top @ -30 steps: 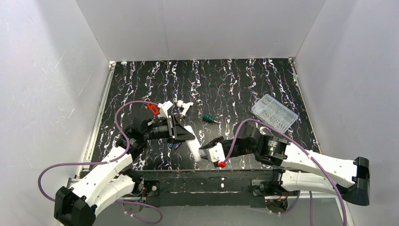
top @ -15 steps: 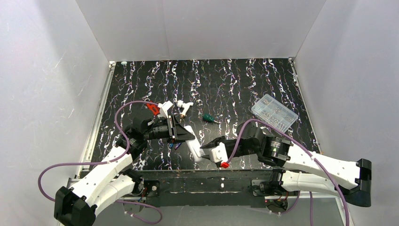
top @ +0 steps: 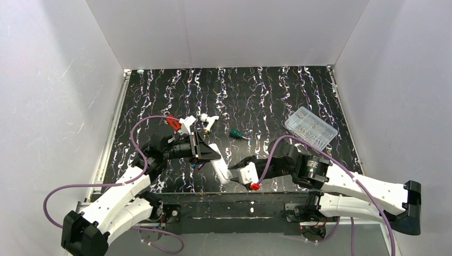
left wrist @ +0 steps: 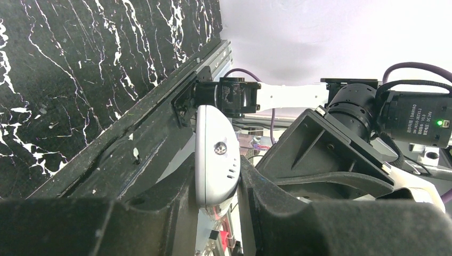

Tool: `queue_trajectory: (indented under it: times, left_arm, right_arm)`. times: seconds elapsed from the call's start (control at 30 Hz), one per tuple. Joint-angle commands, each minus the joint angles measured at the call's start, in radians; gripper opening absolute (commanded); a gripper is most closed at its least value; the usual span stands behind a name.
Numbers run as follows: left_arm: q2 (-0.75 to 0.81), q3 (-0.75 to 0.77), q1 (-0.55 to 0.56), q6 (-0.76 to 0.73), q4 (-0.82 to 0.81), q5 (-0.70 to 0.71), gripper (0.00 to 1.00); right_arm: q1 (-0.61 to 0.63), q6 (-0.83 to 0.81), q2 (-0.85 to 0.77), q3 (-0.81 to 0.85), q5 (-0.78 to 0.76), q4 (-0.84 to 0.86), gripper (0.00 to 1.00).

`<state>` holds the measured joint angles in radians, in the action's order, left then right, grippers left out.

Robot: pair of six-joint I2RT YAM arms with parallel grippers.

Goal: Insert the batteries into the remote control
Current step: Remove the battery cover from the remote control.

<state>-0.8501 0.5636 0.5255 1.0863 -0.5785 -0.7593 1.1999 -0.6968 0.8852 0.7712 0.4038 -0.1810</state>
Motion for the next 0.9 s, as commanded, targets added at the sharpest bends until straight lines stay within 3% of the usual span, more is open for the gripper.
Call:
queue_trajectory:
  times: [0.0, 0.27, 0.47, 0.6, 0.77, 0.87]
  left_arm:
    - [0.012, -0.002, 0.001, 0.003, -0.041, -0.041, 0.0]
    - [0.012, -0.007, 0.001, -0.002, -0.028, -0.011, 0.0]
    - [0.001, -0.025, 0.001, -0.012, -0.066, 0.02, 0.0]
    - [-0.014, -0.022, 0.001, -0.009, -0.094, 0.022, 0.0]
    - [-0.015, -0.021, 0.0, -0.014, -0.09, 0.019, 0.0]
    - [-0.011, -0.021, 0.0, -0.015, -0.087, 0.019, 0.0]
  right_arm:
    - [0.001, 0.024, -0.035, -0.013, 0.016, 0.031, 0.48]
    - [0.001, 0.103, -0.049, -0.01, 0.022, 0.054, 0.56]
    - [0.001, 0.39, -0.094, -0.006, -0.072, 0.117, 0.65]
    - [0.001, 0.606, -0.089, 0.043, -0.109, 0.101, 0.77]
    - [0.007, 0.885, -0.092, 0.065, -0.327, 0.118, 0.8]
    - [0.007, 1.032, -0.023, 0.176, -0.494, -0.046, 0.8]
